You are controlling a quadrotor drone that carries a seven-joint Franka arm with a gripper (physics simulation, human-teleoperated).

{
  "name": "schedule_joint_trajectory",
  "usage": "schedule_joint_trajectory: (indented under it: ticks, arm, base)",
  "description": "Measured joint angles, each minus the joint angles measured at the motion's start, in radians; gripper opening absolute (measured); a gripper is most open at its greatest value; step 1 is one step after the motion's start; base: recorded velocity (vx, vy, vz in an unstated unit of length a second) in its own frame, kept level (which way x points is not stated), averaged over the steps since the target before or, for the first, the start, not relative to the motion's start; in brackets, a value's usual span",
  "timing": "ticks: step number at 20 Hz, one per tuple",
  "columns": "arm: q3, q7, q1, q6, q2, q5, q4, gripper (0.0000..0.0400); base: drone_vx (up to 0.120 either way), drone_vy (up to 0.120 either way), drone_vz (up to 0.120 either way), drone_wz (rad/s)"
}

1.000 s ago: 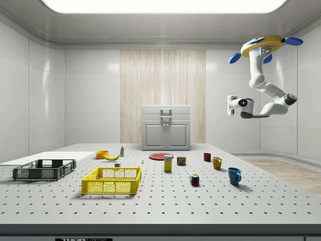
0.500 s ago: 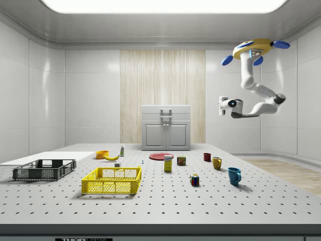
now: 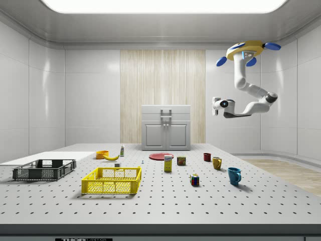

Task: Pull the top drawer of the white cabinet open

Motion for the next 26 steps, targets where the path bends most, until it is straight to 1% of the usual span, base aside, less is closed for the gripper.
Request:
schedule_joint_trajectory:
  ticks: [21,26]
  arm:
    - [-0.03,0.048,0.08,0.073,-0.077,-0.059,-0.01,0.0305]
    - [-0.035,0.059,0.095,0.087,-0.093,-0.071,-0.012,0.0305]
  base:
    - [0.12,-0.12,0.0,0.0]
    - [0.12,-0.008,0.0,0.0]
